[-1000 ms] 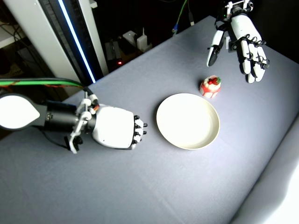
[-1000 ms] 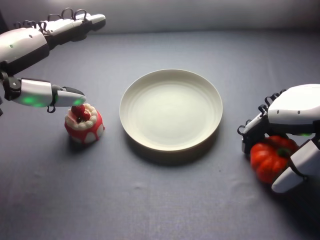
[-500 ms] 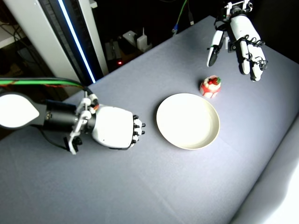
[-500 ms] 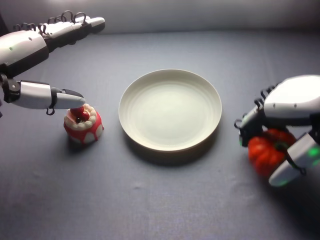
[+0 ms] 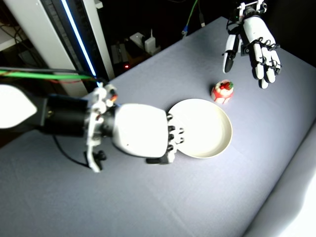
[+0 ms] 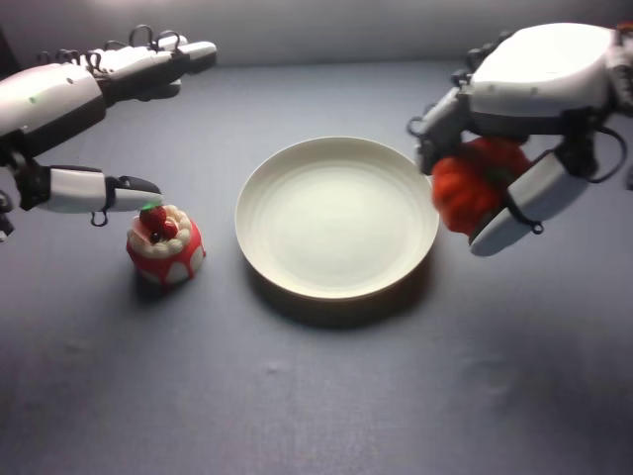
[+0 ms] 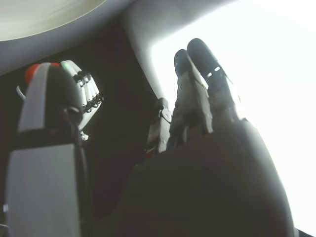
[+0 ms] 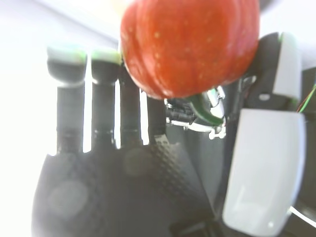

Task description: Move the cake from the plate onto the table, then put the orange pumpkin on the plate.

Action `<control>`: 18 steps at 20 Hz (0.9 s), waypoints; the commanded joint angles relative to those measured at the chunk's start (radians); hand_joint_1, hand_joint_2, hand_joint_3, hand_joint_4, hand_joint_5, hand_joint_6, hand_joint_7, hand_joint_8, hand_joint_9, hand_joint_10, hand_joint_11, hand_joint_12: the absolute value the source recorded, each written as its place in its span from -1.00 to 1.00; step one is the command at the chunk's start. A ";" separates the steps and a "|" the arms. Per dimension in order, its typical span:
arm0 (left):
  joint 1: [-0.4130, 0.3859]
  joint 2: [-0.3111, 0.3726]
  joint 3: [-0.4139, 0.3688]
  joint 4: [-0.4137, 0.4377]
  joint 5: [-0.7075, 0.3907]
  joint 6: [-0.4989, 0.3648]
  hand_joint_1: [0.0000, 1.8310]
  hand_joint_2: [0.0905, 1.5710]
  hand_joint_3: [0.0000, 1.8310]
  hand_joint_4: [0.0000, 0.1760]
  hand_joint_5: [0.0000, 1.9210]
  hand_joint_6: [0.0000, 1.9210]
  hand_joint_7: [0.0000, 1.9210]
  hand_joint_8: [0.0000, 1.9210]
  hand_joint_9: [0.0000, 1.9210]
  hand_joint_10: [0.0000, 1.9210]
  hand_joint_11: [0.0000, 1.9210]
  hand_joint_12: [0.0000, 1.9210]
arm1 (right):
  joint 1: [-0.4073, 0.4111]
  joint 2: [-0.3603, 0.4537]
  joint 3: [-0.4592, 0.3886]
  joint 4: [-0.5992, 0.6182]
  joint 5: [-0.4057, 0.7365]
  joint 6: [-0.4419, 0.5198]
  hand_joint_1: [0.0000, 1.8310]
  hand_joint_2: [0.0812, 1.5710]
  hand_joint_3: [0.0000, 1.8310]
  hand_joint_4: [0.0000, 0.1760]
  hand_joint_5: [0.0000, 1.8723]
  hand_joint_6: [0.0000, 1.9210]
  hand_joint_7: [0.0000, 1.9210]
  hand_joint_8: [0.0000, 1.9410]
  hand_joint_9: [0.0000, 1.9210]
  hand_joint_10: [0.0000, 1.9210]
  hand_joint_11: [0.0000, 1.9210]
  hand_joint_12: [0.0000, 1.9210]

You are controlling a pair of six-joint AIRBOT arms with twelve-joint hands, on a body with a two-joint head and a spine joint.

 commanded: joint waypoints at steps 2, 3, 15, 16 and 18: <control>-0.027 -0.004 0.013 -0.035 -0.115 -0.002 0.16 0.32 -1.00 0.99 -1.00 -1.00 -1.00 -1.00 -0.69 -1.00 -1.00 0.20 | 0.017 -0.029 0.035 0.030 0.041 -0.004 0.49 0.00 -0.10 -1.00 -0.11 1.00 -0.16 0.68 -0.01 1.00 0.04 1.00; -0.032 -0.008 0.017 -0.028 -0.114 -0.002 0.10 0.29 -1.00 1.00 -1.00 -1.00 -1.00 -1.00 -0.71 -1.00 -1.00 0.24 | 0.017 -0.058 0.057 0.029 0.041 -0.004 0.48 0.05 -0.19 -1.00 -0.14 1.00 -0.16 0.62 -0.03 1.00 0.02 1.00; -0.077 -0.044 0.075 -0.034 -0.177 -0.002 -0.06 0.15 -1.00 1.00 -1.00 -1.00 -1.00 -1.00 -0.94 -0.98 -1.00 -1.00 | 0.017 -0.295 0.230 0.028 0.111 -0.011 0.49 -0.32 0.38 -1.00 -0.06 0.73 0.00 0.68 0.01 0.76 0.08 0.95; -0.086 -0.044 0.078 -0.037 -0.178 -0.002 -0.06 0.14 -1.00 1.00 -1.00 -1.00 -1.00 -1.00 -0.94 -0.98 -1.00 -1.00 | 0.017 -0.311 0.246 0.035 0.122 -0.011 0.52 -0.32 0.37 -1.00 -0.06 0.72 -0.01 0.68 -0.01 0.74 0.06 0.94; -0.110 -0.052 0.088 -0.036 -0.178 -0.002 -0.03 0.17 -1.00 1.00 -0.99 -1.00 -1.00 -1.00 -0.93 -0.98 -1.00 -1.00 | 0.017 -0.325 0.262 0.046 0.124 -0.011 0.52 -0.27 0.27 -1.00 -0.08 0.67 -0.04 0.65 -0.04 0.72 0.04 0.90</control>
